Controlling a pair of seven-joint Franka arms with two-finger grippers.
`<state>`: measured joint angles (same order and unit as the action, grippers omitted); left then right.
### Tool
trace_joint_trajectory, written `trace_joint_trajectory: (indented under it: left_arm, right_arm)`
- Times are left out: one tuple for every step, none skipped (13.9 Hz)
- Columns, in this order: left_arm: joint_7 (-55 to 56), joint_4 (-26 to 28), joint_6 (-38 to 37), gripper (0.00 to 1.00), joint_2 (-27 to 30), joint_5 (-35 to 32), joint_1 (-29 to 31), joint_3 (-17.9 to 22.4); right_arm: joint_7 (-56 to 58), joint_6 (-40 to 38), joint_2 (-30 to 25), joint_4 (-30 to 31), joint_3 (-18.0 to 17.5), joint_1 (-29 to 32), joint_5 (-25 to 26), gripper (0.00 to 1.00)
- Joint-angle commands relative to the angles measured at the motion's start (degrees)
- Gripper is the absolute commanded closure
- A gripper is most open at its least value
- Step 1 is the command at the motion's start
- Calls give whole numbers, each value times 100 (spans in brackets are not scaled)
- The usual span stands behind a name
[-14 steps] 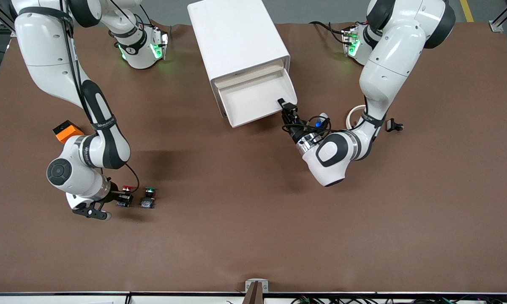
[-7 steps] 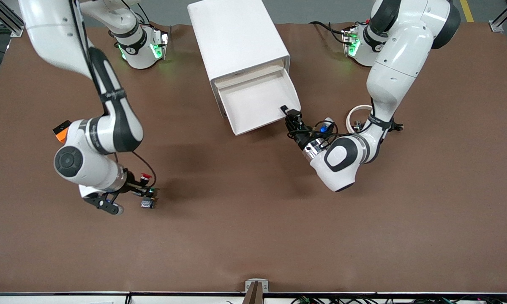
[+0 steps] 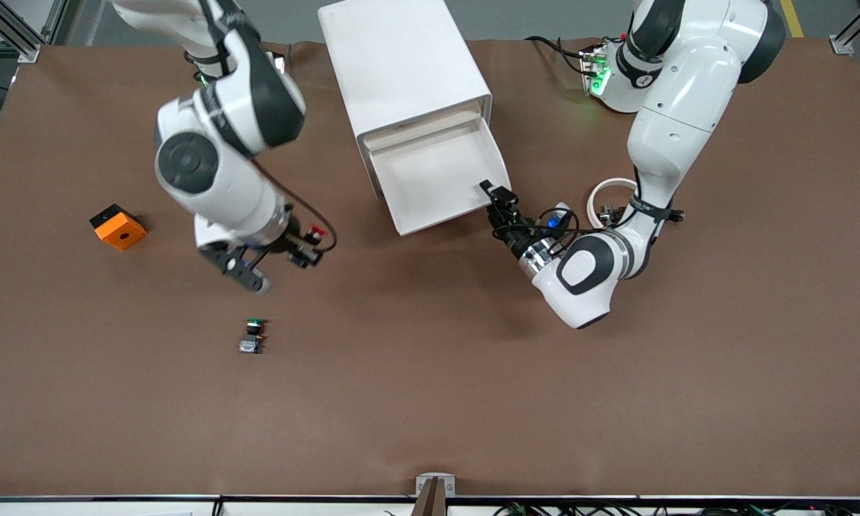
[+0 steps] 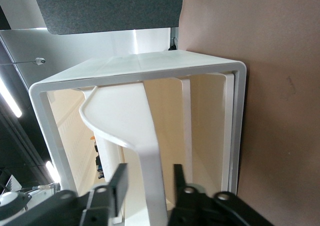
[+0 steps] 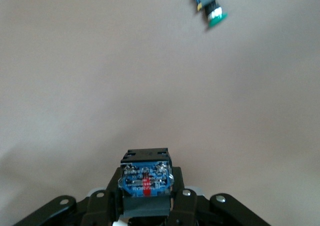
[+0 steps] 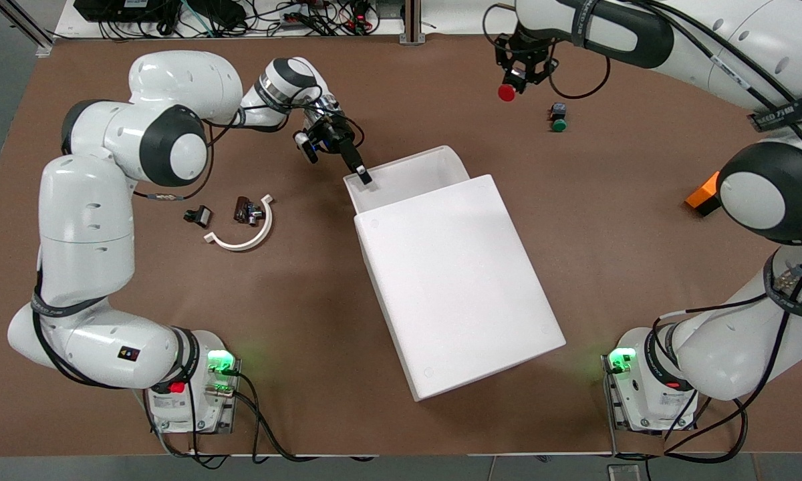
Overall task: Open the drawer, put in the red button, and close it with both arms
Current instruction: 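Carry the red button over the drawer while the left gripper releases it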
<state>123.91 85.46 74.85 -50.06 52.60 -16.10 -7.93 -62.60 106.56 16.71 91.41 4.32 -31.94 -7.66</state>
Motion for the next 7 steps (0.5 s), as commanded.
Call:
trace_joint_trajectory:
  left_arm:
    - [-25,-30,3,0,75,66,10,2]
    - [-34,-125,-5,0,93,32,10,2]
    - [-86,-213,-5,0,101,14,19,2]
    - [-234,-275,-5,0,110,-4,28,2]
    - [-427,-397,3,0,110,-4,71,10]
    - [-699,-521,3,0,110,-56,142,19]
    - [-997,-617,3,0,110,-248,229,19]
  right_arm:
    - [-1023,-241,17,-273,77,-574,-42,100]
    - [-1444,-180,17,-273,77,-872,-7,100]
    - [-1770,-57,43,-265,86,-1118,10,100]
    - [-2139,162,78,-221,86,-1373,19,100]
    - [-2482,320,96,-195,86,-1576,45,100]
    - [-2755,365,139,-194,86,-1726,115,100]
    - [-2879,375,192,-194,86,-1832,133,100]
